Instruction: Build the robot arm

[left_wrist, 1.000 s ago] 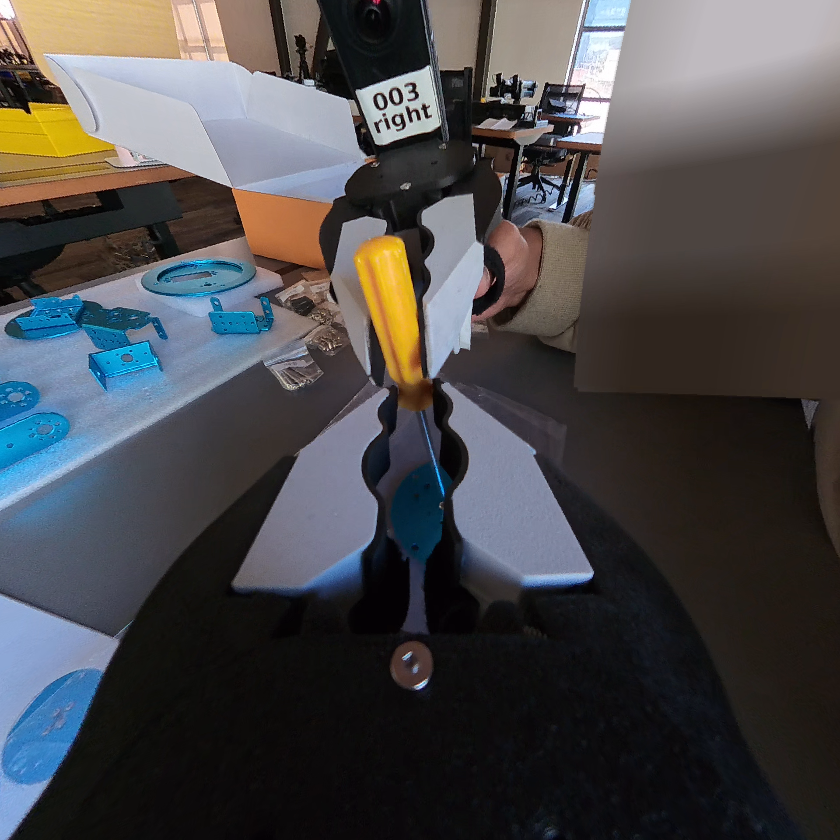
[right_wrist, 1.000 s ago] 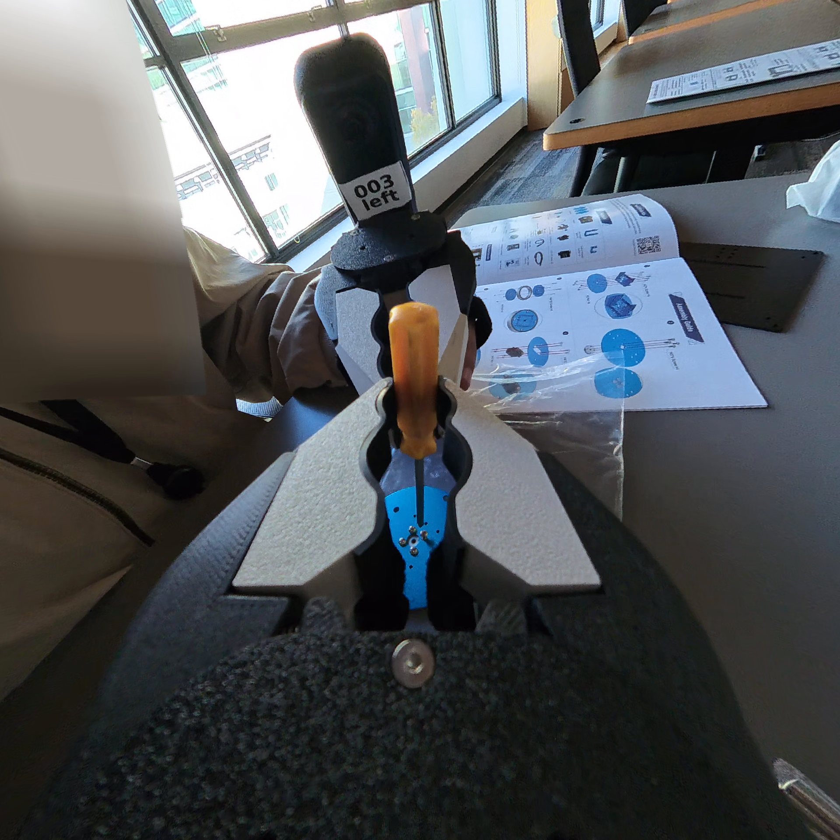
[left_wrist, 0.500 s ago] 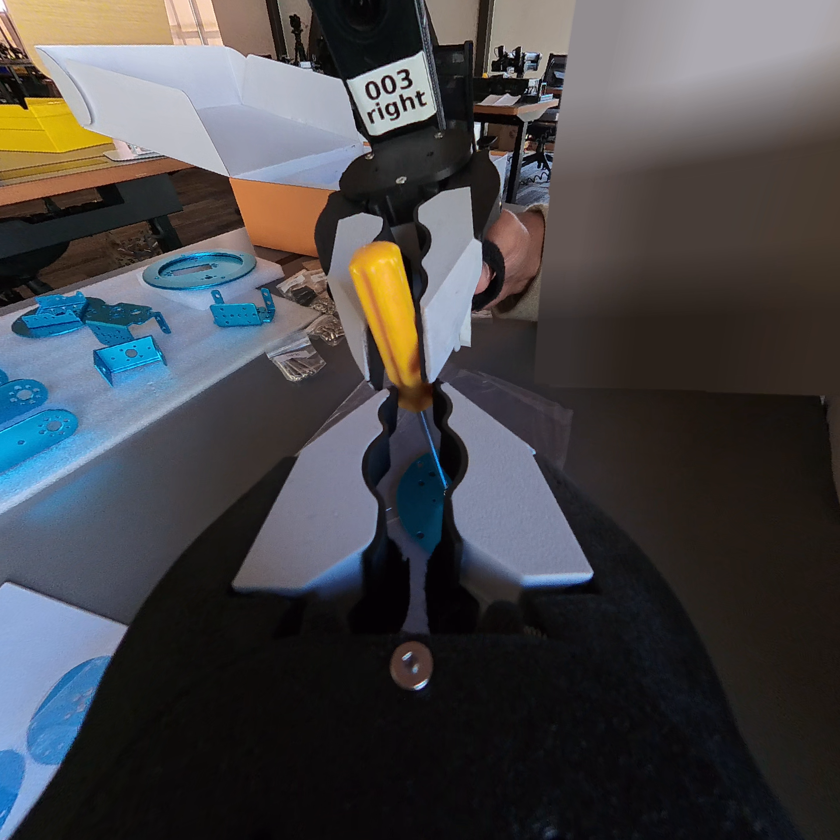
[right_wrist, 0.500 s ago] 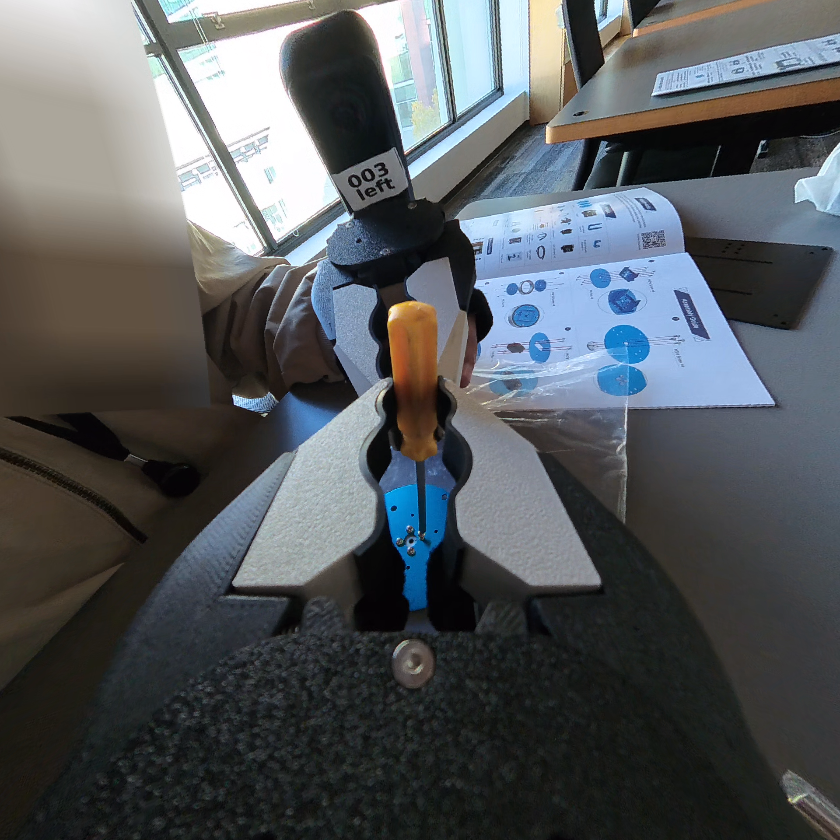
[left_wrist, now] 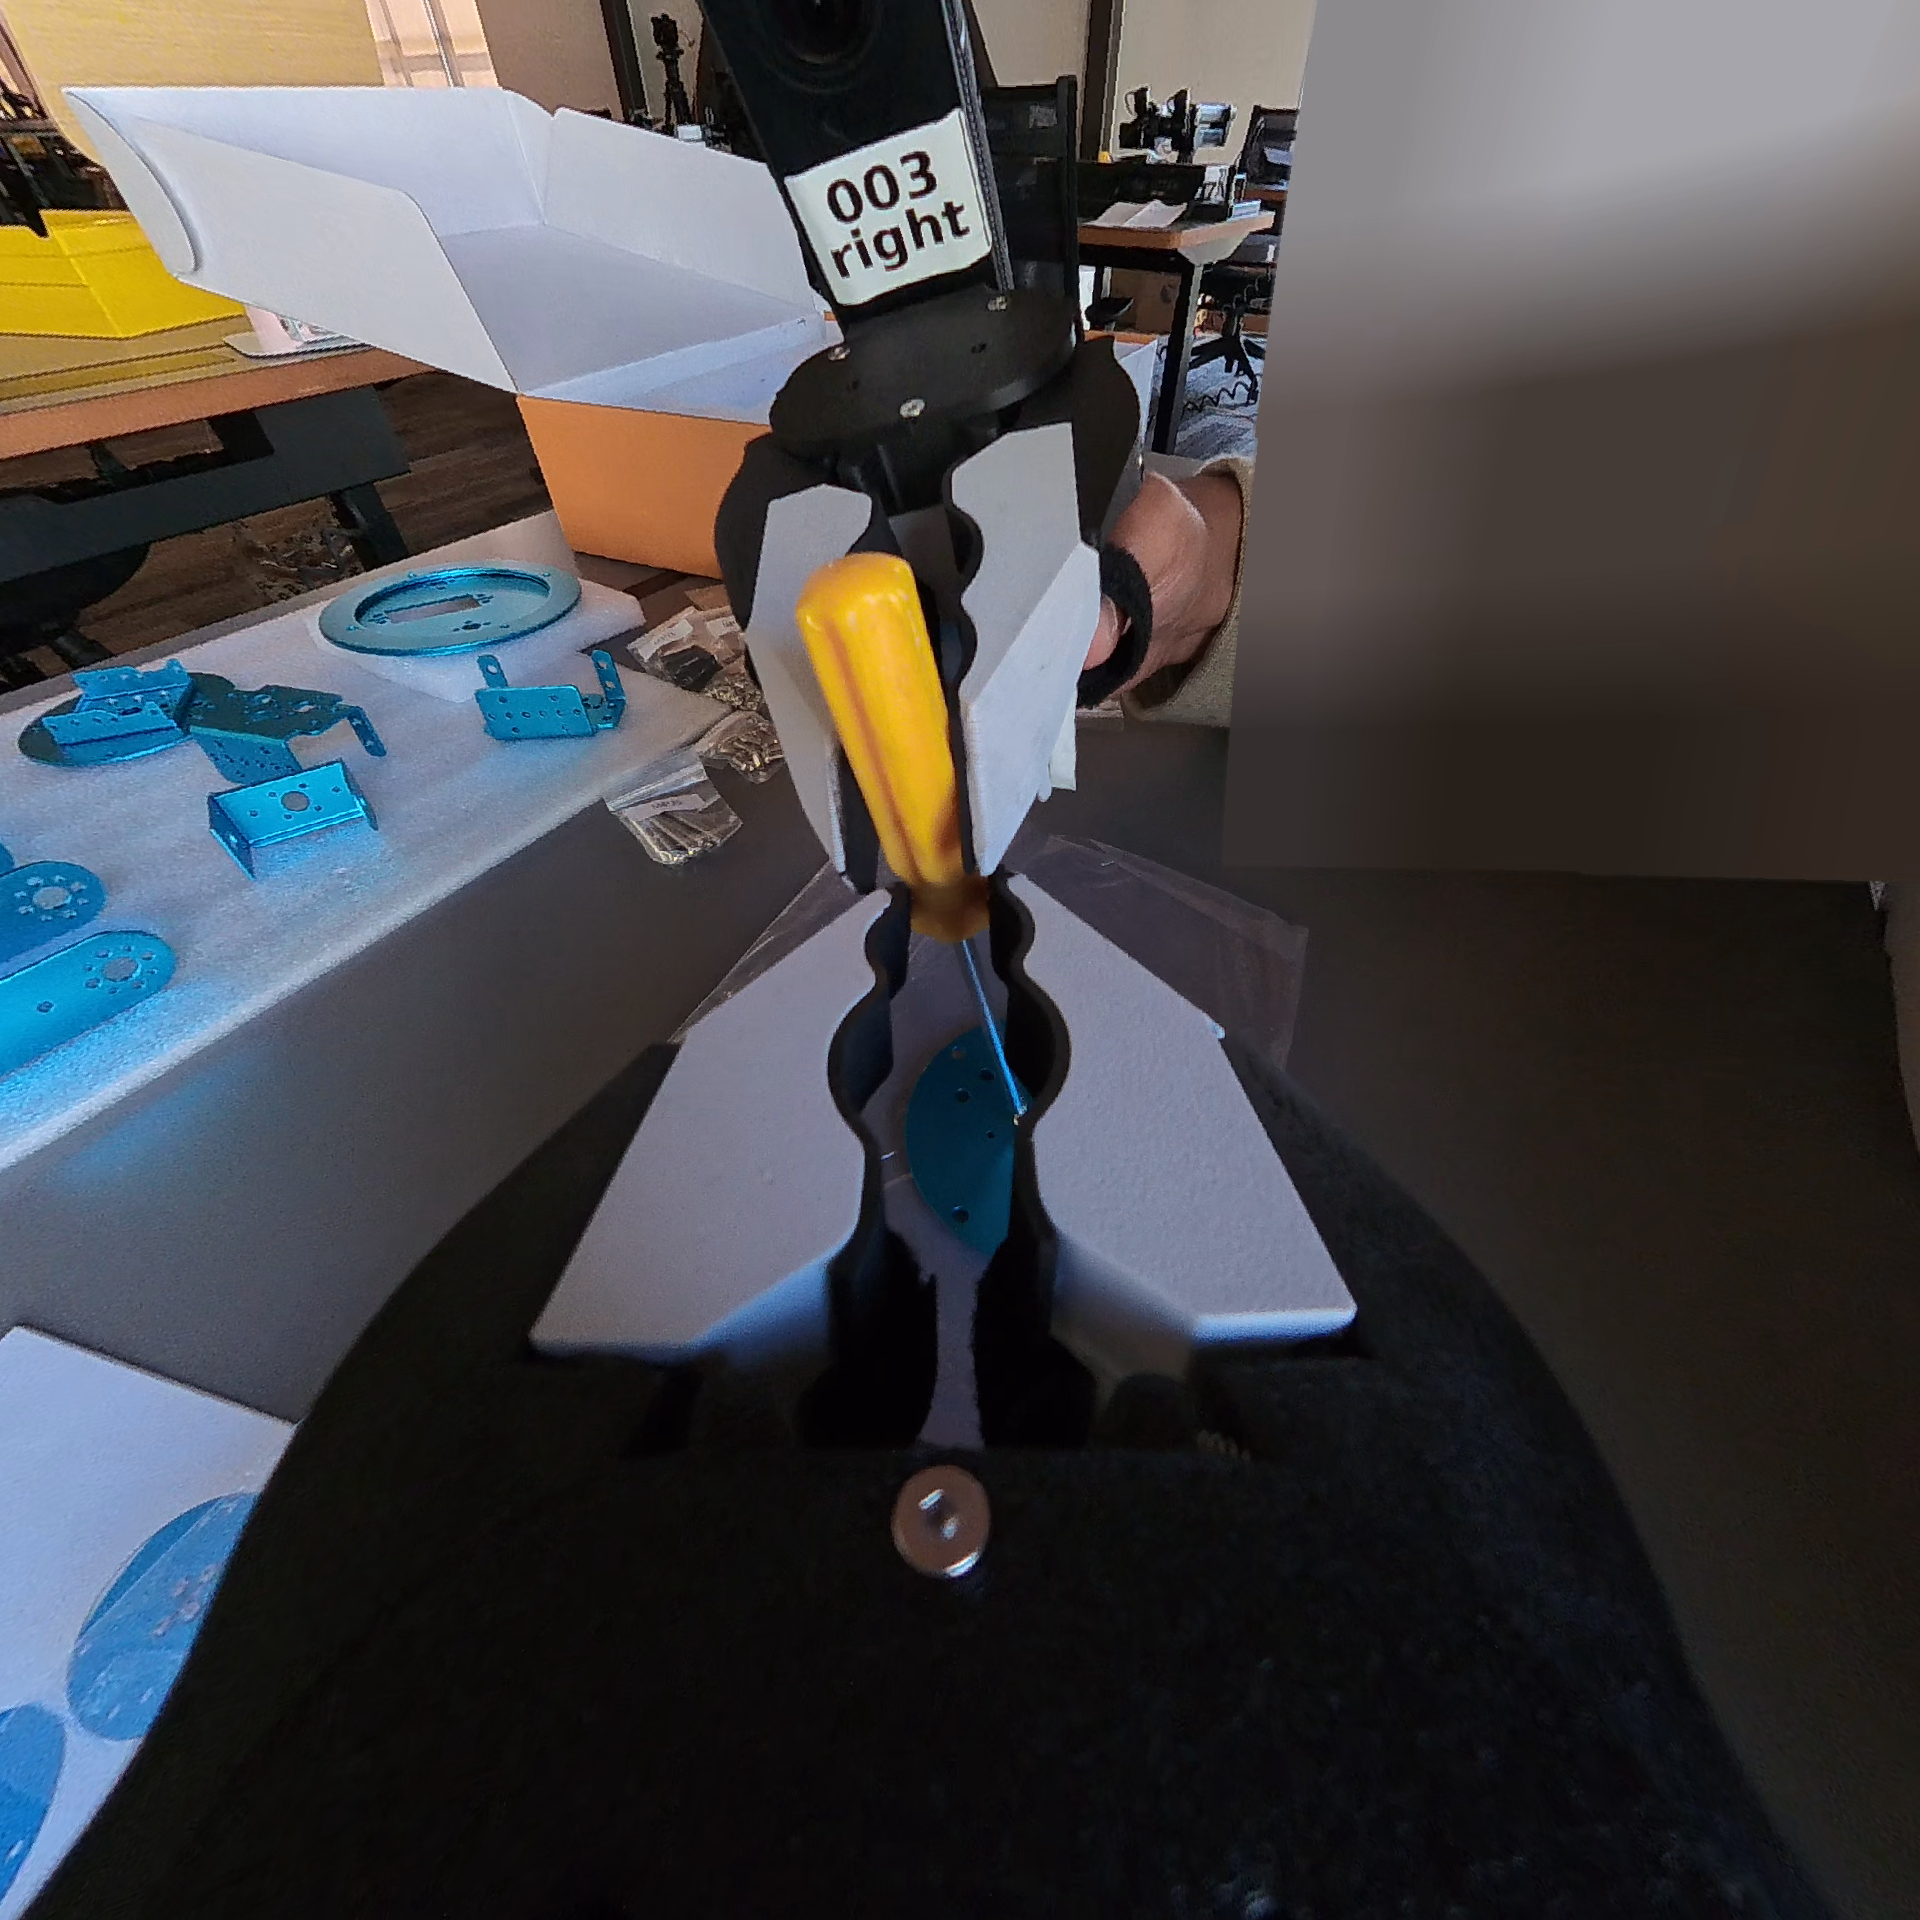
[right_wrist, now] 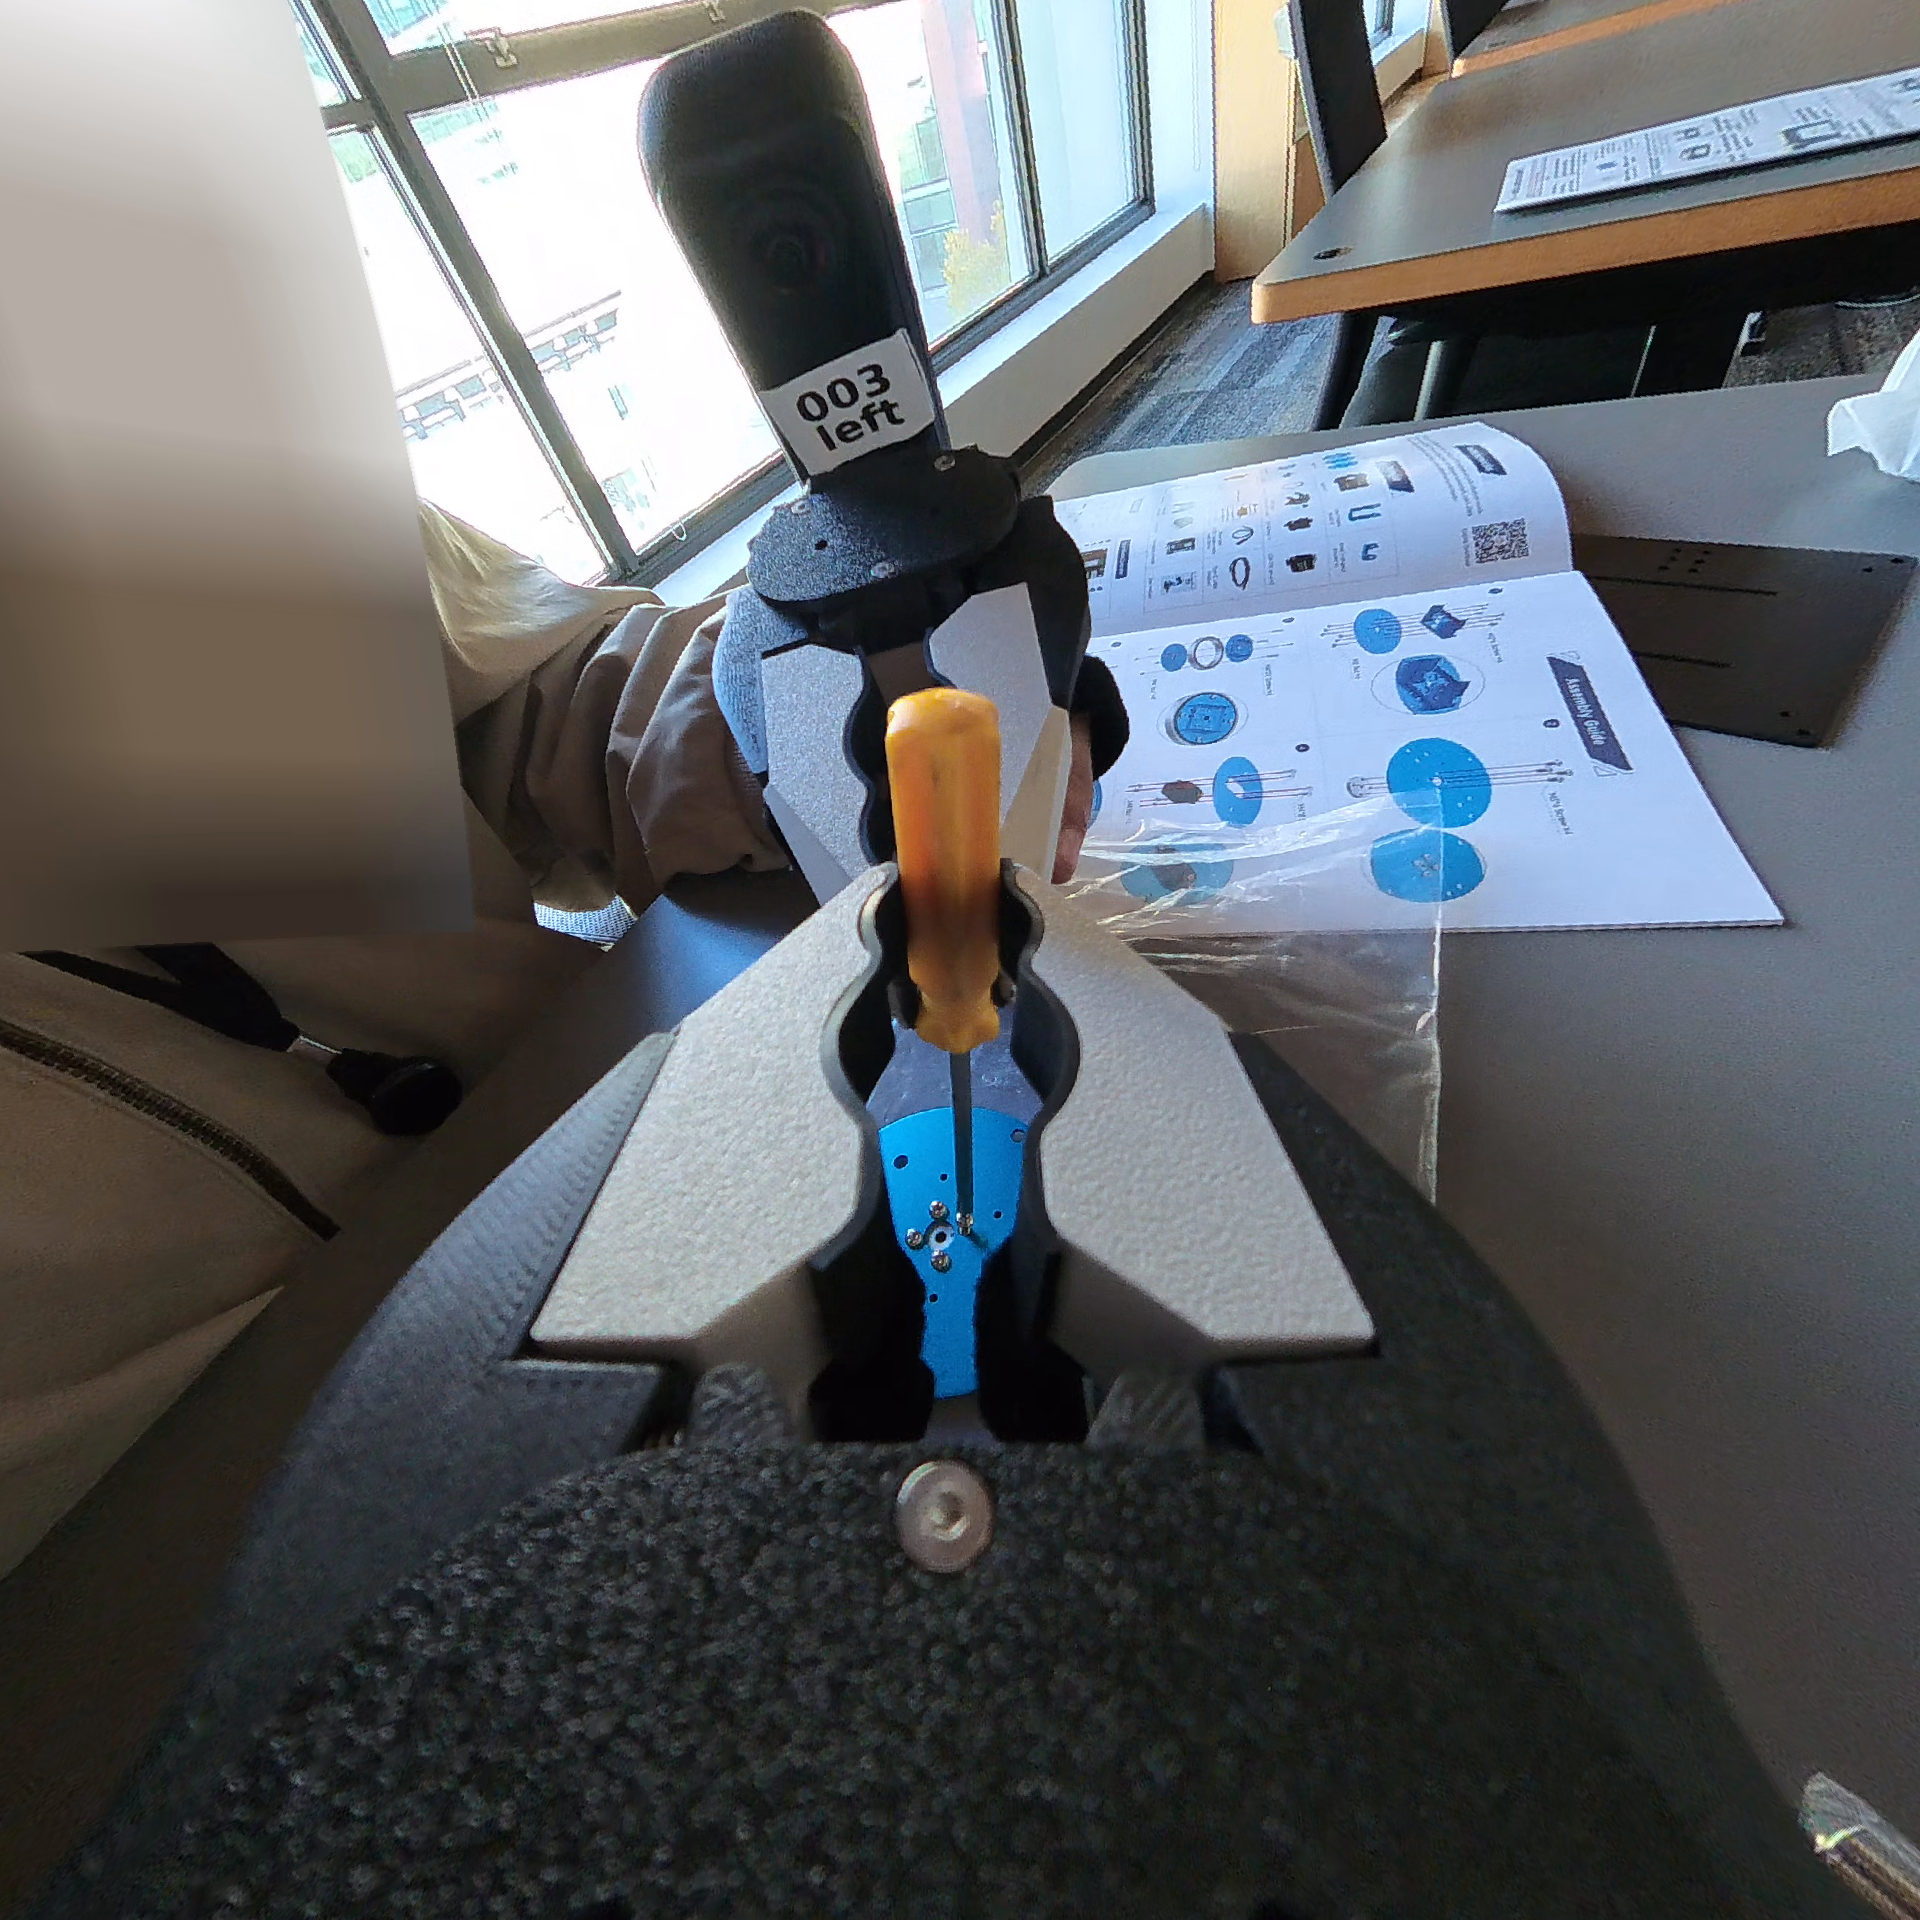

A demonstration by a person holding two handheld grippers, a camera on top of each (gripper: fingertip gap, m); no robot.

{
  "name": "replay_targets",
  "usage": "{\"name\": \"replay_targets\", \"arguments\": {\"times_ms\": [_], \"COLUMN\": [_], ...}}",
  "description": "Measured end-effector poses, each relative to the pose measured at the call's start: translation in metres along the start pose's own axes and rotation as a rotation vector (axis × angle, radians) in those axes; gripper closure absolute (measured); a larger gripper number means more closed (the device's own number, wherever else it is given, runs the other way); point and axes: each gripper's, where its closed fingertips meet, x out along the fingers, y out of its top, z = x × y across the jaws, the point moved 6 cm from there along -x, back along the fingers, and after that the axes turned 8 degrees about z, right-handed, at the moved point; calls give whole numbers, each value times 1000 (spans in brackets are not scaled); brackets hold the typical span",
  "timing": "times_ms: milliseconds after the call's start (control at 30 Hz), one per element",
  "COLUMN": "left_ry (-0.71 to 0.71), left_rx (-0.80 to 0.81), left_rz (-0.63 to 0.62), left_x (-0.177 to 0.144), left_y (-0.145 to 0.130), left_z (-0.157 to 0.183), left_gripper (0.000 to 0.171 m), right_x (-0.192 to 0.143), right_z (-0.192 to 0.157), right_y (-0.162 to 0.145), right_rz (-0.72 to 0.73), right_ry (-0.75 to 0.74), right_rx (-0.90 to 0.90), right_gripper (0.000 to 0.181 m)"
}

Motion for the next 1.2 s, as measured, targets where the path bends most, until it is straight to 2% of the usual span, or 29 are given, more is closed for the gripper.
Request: {"name": "replay_targets", "arguments": {"times_ms": [133,433,600,1200], "left_ry": [2,85,135,157], "left_rx": [9,49,86,104], "left_rz": [11,73,55,41], "left_x": [-1,0,0,-1], "left_y": [2,6,3,-1], "left_z": [0,4,8,10], "left_gripper": [157,157,157,158], "right_x": [0,0,2,6], "right_z": [0,12,14,15], "right_y": [2,11,8,4], "right_rz": [5,-30,-46,-60], "right_ry": [23,310,394,405], "right_rx": [-5,-9,-33,-30], "right_gripper": [166,166,167,167]}}
